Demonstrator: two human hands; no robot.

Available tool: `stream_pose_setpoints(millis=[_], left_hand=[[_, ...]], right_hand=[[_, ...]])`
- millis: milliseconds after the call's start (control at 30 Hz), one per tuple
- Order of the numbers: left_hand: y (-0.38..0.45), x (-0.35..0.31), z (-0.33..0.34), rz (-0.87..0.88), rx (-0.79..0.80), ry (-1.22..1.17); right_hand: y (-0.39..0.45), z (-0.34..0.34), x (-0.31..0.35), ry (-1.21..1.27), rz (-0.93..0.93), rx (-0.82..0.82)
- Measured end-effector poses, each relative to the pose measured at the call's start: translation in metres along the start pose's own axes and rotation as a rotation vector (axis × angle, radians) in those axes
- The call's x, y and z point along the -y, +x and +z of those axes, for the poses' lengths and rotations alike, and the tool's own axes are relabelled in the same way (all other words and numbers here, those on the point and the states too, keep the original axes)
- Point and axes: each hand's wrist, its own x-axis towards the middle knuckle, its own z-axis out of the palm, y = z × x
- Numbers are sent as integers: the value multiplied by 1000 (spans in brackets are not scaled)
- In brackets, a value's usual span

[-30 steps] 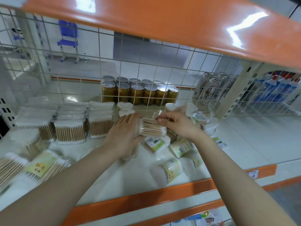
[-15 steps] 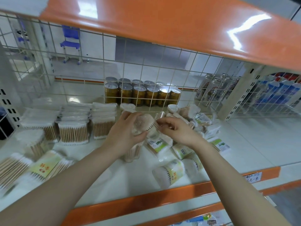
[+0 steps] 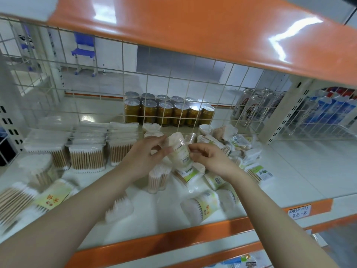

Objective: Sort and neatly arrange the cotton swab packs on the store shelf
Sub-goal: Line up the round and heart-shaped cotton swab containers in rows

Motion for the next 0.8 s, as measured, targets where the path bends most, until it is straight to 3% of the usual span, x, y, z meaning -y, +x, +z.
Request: stream_pose_setpoints(millis=[800], left_hand=[[15, -1, 17, -73, -43, -45]], right_hand=[[-11, 0, 1, 120, 99, -22]])
